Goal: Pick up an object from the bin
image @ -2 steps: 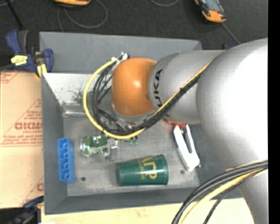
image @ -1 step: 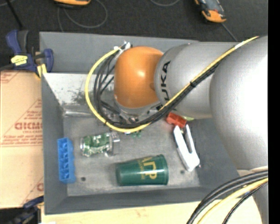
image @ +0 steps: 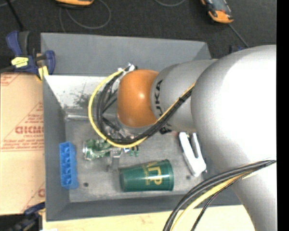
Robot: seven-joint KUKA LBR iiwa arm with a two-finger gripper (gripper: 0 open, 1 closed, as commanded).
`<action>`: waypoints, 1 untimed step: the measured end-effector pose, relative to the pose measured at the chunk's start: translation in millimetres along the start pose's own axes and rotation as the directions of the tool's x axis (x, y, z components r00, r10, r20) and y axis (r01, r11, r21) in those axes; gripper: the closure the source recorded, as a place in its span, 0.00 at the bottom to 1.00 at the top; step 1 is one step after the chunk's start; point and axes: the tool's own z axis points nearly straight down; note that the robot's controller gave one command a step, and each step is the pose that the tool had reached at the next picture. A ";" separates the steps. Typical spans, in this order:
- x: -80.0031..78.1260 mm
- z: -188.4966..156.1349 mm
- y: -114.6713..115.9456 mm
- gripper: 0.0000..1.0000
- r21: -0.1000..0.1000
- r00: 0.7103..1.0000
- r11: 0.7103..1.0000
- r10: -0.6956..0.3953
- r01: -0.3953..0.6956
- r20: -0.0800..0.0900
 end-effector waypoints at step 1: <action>-6.5 -4.1 12.1 1.00 0.001 0.951 0.951 -0.310 0.310 0.007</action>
Offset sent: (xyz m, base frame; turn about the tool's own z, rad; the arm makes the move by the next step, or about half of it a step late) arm 0.0000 0.0000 0.0000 0.0000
